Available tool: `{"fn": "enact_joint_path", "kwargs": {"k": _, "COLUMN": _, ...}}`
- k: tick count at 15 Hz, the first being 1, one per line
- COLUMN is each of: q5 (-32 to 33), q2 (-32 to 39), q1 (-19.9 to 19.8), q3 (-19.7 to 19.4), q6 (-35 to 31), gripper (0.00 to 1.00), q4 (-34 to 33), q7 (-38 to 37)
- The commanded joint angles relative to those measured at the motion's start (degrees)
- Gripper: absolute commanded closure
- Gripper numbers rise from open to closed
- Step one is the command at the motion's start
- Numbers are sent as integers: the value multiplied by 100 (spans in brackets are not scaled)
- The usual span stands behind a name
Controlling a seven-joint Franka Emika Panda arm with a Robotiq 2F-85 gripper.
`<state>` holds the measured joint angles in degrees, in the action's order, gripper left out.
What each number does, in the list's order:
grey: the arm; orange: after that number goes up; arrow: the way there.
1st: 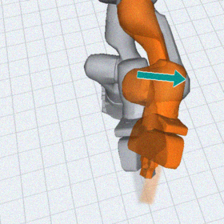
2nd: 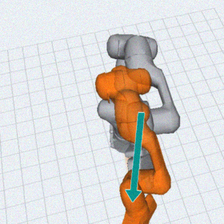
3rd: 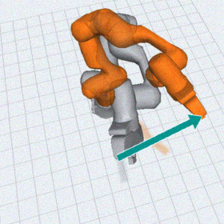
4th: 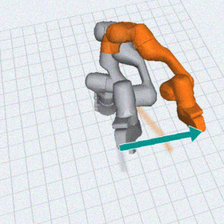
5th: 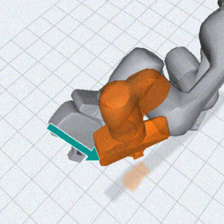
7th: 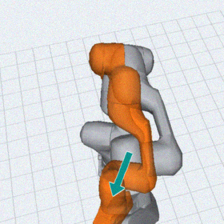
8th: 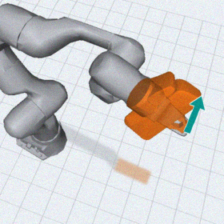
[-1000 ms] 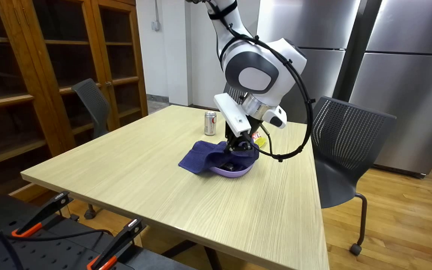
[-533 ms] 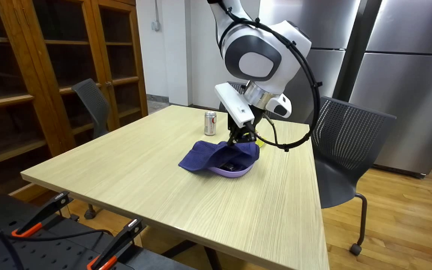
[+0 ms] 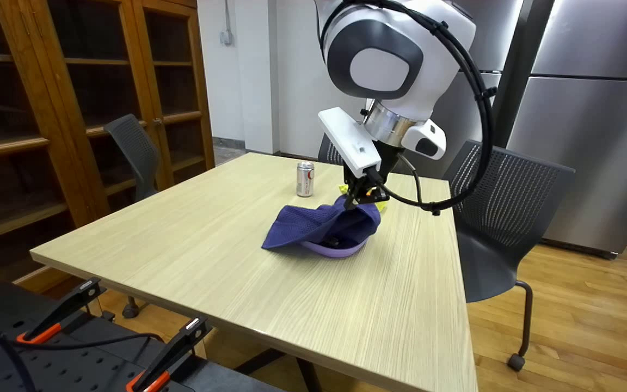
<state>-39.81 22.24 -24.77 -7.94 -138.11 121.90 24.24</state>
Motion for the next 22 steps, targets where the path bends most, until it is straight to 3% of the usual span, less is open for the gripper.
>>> {"fn": "enact_joint_path", "kwargs": {"k": 1, "q5": -9, "q2": -533, "q1": 4, "q3": -127, "q6": -222, "gripper": 100, "q4": 515, "q7": 119}}
{"fn": "enact_joint_path", "kwargs": {"k": 14, "q5": 199, "q2": -1353, "q1": 44, "q3": -645, "q6": -844, "gripper": 100, "q4": 1469, "q7": -9}}
{"fn": "enact_joint_path", "kwargs": {"k": 22, "q5": 380, "q2": -1504, "q1": 100, "q3": -741, "q6": -1050, "gripper": 100, "q4": 1714, "q7": -108}}
